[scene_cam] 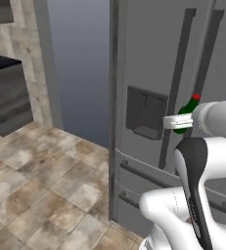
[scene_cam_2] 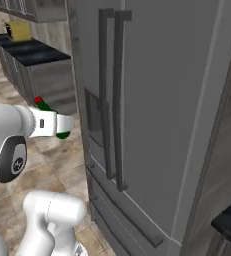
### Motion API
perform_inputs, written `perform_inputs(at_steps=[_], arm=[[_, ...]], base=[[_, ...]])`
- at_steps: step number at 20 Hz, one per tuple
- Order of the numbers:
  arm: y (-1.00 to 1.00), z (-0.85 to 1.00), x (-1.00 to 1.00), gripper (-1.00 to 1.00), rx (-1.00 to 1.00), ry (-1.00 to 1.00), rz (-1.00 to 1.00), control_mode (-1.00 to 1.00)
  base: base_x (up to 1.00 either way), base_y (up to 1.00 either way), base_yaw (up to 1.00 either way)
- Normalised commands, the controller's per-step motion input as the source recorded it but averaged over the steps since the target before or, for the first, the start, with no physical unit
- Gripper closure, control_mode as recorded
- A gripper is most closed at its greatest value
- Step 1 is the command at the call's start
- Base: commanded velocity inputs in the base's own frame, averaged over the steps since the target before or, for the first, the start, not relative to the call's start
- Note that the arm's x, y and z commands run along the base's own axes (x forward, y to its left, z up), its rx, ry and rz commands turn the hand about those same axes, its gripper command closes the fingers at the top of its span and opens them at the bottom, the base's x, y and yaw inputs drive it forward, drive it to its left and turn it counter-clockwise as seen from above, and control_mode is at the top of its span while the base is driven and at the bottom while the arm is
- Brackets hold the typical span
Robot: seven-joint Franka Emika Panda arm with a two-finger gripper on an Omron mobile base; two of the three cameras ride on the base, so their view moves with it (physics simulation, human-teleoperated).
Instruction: Pick the beer, bottled water, can from the counter and place them in the open cabinet.
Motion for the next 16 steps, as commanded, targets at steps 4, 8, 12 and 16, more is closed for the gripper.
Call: perform_inputs(at_steps=[4, 8, 12, 16], arm=[[0.00, 0.00, 0.00, 1.00, 0.00, 0.00, 0.00, 1.00], [0.00, 0.00, 0.00, 1.00, 0.00, 0.00, 0.00, 1.00], [0.00, 0.00, 0.00, 1.00, 0.00, 0.00, 0.00, 1.00], [0.00, 0.00, 0.00, 1.00, 0.00, 0.00, 0.00, 1.00]], base=[[-0.36, 0.00, -0.39], [-0.44, 0.00, -0.39], [-0.43, 0.00, -0.38], [-0.36, 0.00, -0.37]])
